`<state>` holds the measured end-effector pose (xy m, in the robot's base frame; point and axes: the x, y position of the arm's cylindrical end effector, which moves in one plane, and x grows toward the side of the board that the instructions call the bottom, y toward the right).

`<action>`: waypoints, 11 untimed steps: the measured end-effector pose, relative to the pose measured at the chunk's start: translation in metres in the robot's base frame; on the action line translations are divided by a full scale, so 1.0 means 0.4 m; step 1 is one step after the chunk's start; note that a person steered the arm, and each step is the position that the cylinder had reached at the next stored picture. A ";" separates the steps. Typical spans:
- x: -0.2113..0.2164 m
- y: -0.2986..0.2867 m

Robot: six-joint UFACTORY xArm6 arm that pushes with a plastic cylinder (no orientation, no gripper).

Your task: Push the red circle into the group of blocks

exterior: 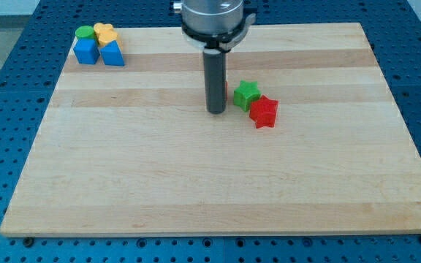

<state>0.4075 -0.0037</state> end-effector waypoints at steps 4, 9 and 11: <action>-0.213 0.076; -0.113 -0.581; -0.073 -0.676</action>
<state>0.3782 -0.2741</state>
